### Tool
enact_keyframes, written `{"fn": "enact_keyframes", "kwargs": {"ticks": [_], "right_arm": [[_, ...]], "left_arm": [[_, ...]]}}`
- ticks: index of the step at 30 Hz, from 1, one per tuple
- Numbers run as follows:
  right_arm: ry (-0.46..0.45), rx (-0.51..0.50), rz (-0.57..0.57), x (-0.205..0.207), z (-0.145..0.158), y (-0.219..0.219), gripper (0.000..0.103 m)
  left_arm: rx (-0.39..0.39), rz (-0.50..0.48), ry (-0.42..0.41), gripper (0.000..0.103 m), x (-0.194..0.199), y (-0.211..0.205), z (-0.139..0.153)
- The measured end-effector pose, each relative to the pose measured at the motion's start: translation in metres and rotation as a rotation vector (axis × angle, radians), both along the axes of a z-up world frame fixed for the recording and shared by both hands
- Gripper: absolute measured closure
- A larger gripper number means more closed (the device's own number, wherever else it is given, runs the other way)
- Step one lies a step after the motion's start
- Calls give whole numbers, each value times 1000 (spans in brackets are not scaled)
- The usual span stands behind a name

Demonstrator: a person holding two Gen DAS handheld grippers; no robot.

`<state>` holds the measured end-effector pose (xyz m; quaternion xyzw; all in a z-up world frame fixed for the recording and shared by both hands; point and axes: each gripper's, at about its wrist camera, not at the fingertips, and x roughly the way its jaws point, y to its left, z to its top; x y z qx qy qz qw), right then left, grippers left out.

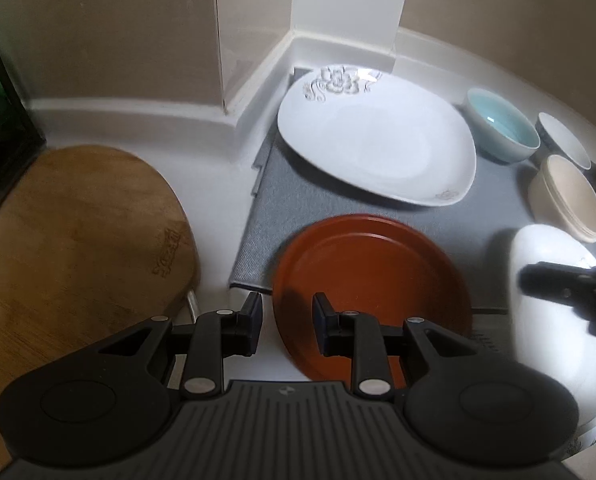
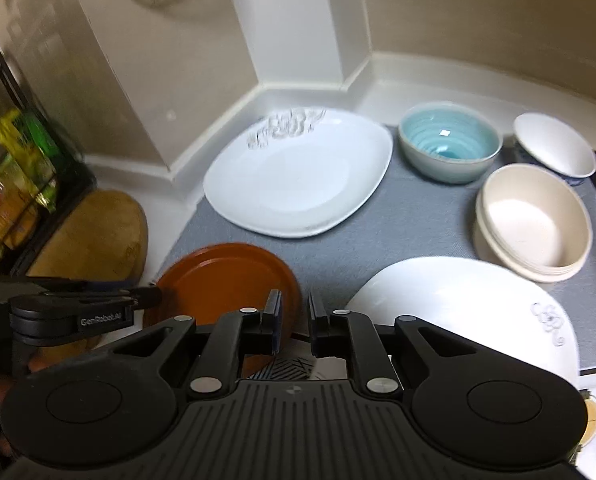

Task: Organize plates and bowls

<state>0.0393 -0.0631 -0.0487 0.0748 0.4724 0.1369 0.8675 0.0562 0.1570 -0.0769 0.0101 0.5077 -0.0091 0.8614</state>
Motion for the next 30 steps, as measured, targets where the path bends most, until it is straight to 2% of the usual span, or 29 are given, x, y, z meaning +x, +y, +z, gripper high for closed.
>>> {"fn": "enact_keyframes", "kwargs": {"ticks": [3,5,11,17,30], "right_arm": [[37,-15,16,10,-8,8,84],[57,-39,17,17,-15,11,75],[104,-51,33,33,-31,25,70],[127,-88,46,42,-45,36,70],[171,-87,65,50,-61,40,71]], "left_arm": [[-12,2,6,73,4,2,-8],[-21,20,15,72,7,3,-13],[-23,23,16,73,12,6,-19],[-22,11,14,73,16,4,-21],[-22,11,17,73,19,-1,-22]]}}
